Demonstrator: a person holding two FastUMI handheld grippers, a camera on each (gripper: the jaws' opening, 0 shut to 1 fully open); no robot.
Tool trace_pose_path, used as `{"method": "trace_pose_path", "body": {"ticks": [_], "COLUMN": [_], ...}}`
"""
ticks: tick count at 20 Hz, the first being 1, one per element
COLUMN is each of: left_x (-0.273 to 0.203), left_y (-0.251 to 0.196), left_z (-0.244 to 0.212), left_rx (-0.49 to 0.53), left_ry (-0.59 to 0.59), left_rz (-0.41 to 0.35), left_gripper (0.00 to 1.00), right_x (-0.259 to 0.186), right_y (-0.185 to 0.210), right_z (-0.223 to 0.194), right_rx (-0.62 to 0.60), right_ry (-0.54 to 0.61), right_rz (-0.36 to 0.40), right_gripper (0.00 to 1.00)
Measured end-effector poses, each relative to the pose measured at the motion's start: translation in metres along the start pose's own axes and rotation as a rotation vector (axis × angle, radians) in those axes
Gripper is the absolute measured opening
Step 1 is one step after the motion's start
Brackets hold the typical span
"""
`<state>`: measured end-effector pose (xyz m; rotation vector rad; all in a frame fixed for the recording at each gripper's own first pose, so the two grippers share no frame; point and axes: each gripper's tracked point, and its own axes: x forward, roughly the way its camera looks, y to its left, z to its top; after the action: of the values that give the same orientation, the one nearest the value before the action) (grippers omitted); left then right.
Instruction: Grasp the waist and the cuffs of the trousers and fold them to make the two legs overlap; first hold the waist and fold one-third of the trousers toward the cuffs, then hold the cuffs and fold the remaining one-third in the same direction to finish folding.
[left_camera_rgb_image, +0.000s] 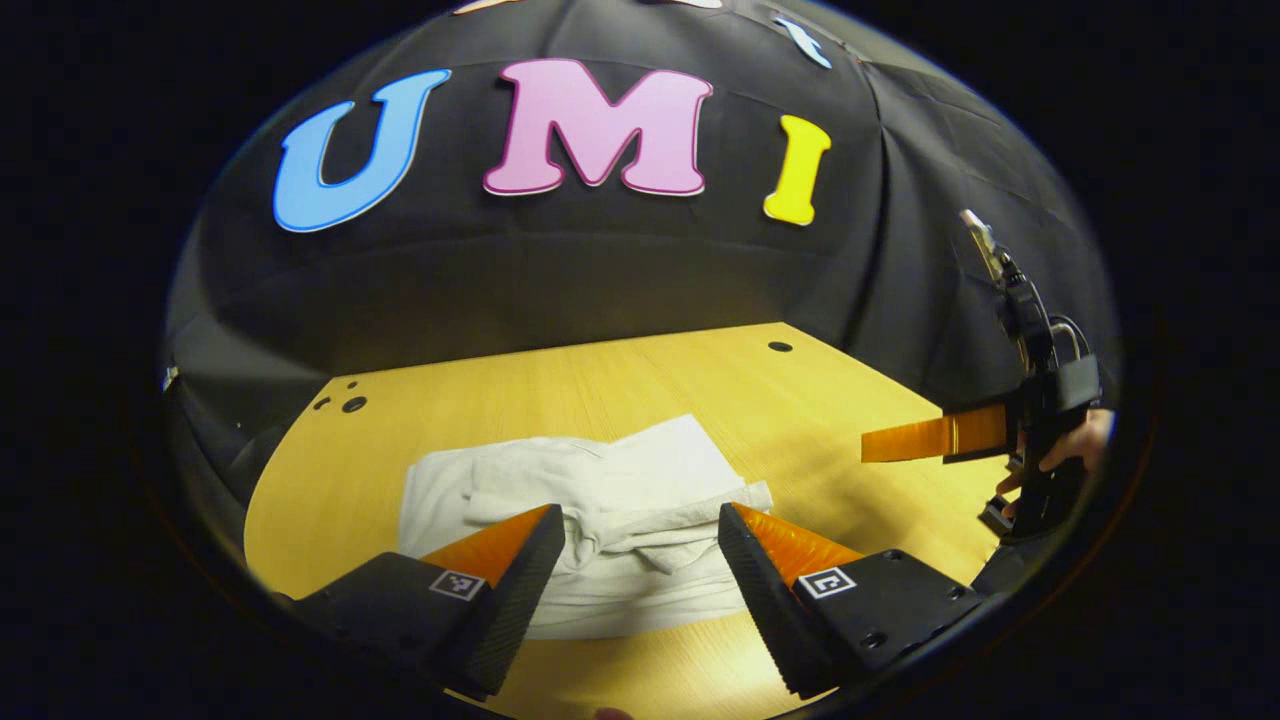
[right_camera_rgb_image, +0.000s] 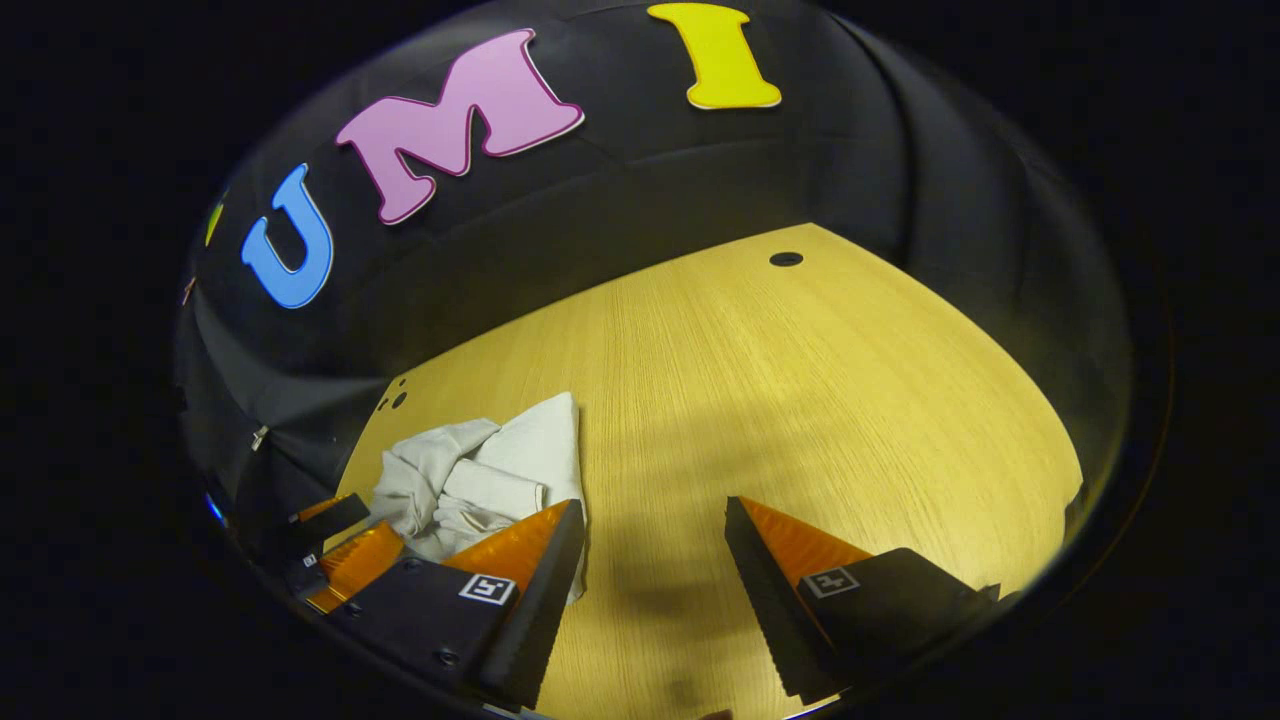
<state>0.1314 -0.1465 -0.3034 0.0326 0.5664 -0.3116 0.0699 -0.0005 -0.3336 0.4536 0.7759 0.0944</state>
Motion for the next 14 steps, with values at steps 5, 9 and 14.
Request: {"method": "trace_pose_path", "body": {"ticks": [5,9,14], "left_x": [-0.044,-0.08,-0.12], "left_y": [0.029,0.052,0.059], "left_z": [0.016,0.021,0.022], "left_rx": [-0.076,-0.143,-0.224], "left_ry": [-0.021,-0.042,-0.065], "left_rz": [0.096,0.182,0.218], "left_gripper": [0.98,0.98,0.96], "right_x": [-0.023,-0.034,-0.046], "right_y": [0.015,0.022,0.032], "right_z": [0.006,0.005,0.007], "right_rx": [-0.04,-0.048,-0.06], "right_ry": [-0.026,-0.015,-0.025], "right_rz": [0.028,0.027,0.036], "right_gripper": [0.88,0.88,0.88]}}
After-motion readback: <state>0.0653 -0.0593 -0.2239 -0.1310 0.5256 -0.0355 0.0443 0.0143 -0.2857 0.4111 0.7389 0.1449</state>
